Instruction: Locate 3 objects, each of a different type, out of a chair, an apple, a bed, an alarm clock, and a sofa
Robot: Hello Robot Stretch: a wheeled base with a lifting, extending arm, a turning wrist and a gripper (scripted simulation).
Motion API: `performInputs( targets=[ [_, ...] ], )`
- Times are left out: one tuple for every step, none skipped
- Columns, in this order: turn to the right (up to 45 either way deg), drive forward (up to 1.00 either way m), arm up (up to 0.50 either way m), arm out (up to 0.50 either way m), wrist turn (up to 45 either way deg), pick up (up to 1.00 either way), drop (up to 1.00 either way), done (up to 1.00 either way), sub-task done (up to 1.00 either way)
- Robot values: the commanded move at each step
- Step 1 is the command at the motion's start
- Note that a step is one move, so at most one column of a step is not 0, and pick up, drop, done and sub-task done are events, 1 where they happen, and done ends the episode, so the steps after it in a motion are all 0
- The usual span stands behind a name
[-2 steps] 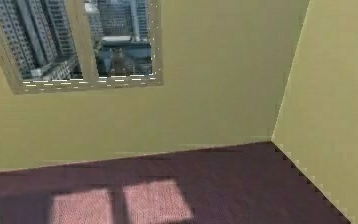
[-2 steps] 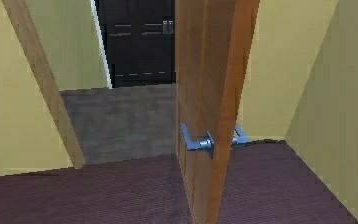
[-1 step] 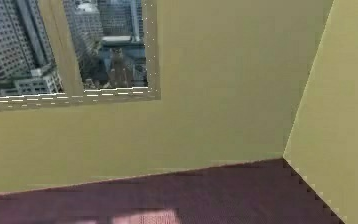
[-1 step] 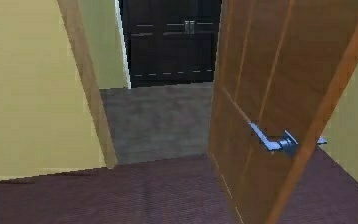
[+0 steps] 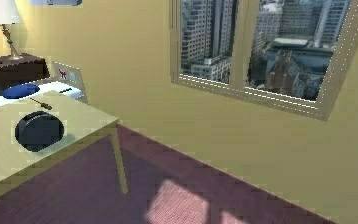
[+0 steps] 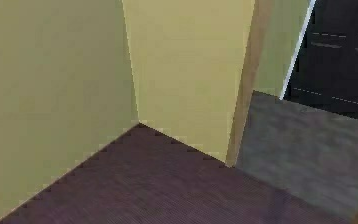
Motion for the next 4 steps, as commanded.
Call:
performInputs(
  targets=[
    [-18.0,0.00,0.00,0.00,0.0,0.00,0.00,0.00,0.00],
    [0.0,0.40,0.00,0.00,0.0,0.00,0.00,0.00,0.00],
    [18.0,0.00,0.00,0.00,0.0,0.00,0.00,0.00,0.00],
    [0.0,1.00,0.00,0.00,0.0,0.00,0.00,0.00,0.00]
  ],
)
